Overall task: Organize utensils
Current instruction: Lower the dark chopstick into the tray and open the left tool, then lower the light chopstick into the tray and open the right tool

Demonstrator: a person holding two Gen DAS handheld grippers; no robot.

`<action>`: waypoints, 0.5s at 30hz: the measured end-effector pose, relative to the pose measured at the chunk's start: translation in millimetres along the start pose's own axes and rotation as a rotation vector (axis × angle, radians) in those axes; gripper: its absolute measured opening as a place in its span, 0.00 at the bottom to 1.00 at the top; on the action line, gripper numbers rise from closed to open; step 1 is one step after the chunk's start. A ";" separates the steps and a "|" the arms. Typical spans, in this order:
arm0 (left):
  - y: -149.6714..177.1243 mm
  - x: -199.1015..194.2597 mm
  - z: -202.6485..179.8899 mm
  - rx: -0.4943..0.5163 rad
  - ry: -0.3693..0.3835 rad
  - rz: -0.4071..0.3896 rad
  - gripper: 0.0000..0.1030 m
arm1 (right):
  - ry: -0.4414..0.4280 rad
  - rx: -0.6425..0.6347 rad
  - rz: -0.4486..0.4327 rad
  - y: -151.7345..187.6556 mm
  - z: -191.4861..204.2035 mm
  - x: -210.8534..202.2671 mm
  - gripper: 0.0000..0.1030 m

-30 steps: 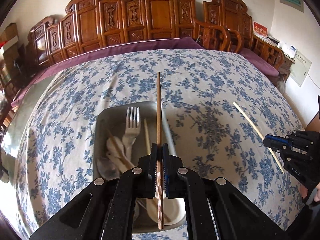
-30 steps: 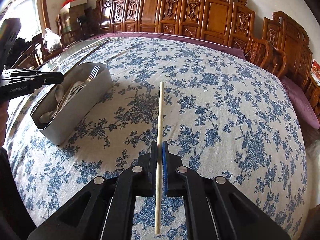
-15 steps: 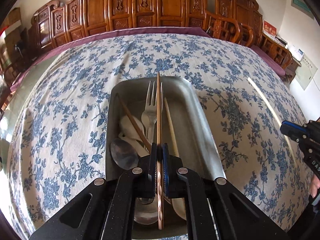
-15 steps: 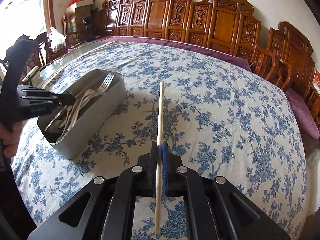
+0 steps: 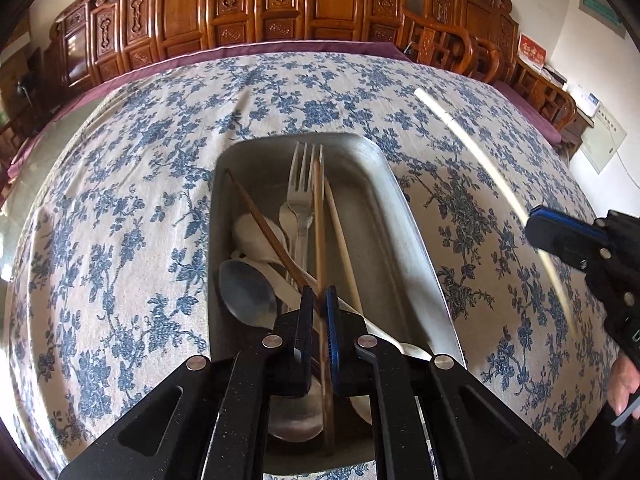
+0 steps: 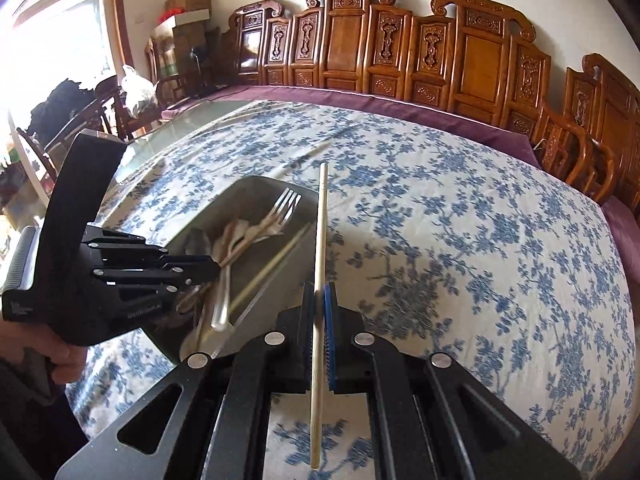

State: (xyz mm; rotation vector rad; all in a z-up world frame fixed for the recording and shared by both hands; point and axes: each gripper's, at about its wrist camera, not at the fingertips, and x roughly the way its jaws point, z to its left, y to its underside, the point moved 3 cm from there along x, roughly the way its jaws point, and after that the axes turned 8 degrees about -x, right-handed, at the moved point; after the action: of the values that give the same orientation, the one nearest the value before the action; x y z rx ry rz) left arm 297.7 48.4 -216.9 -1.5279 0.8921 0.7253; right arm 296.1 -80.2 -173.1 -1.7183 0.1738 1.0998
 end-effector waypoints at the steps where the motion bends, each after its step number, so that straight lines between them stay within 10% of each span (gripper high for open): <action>1: -2.2 -3.7 3.3 -0.010 0.000 -0.011 0.11 | -0.004 0.002 0.000 -2.0 2.0 1.4 0.06; 15: -26.0 -37.3 55.4 -0.121 -0.063 -0.120 0.26 | -0.106 0.082 0.019 -28.0 43.9 50.6 0.06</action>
State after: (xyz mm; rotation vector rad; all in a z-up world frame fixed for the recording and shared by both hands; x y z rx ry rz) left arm 302.6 109.6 -179.9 -1.6412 0.7137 0.7471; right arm 315.6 -13.1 -192.8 -1.5848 0.1665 1.1793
